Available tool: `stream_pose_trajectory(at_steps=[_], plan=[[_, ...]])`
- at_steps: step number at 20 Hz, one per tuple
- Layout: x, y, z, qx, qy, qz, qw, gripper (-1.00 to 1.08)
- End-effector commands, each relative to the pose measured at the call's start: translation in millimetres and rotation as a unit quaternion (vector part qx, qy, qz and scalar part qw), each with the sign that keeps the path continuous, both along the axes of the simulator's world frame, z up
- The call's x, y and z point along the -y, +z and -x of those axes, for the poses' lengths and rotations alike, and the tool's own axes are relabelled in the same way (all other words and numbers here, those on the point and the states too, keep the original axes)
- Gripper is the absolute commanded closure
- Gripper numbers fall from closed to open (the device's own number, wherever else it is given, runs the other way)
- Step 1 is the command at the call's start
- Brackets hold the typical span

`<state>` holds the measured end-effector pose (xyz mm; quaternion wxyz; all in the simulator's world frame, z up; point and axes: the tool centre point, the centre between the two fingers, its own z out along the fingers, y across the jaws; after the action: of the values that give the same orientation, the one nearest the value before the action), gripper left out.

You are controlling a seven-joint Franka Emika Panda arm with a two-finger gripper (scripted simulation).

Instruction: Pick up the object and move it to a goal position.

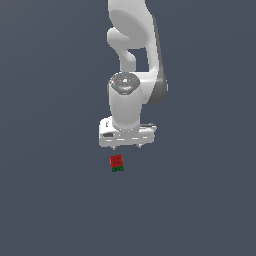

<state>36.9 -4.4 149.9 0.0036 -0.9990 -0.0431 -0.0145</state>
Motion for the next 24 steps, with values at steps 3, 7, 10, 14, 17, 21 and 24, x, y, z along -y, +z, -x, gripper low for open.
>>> stream_pose_trajectory(at_steps=[3,7,10,14,17,21,24], plan=[[21.4,-29.9,-9.7,-0.007,0.017,0.002,0.9998,-0.92],[35.6,-50.1,-14.9,-0.011,0.029,0.004,0.9995,-0.92],[42.5,-60.1,-16.9,-0.013,0.035,0.004,0.9993,-0.92],[46.8,-66.3,-18.1,-0.014,0.038,0.005,0.9992,-0.92],[46.4,-66.1,-17.4,-0.014,0.037,0.005,0.9992,-0.92],[46.5,-75.0,-17.3,-0.014,0.037,0.005,0.9992,-0.92],[46.9,-89.4,-17.0,-0.014,0.038,0.005,0.9992,-0.92]])
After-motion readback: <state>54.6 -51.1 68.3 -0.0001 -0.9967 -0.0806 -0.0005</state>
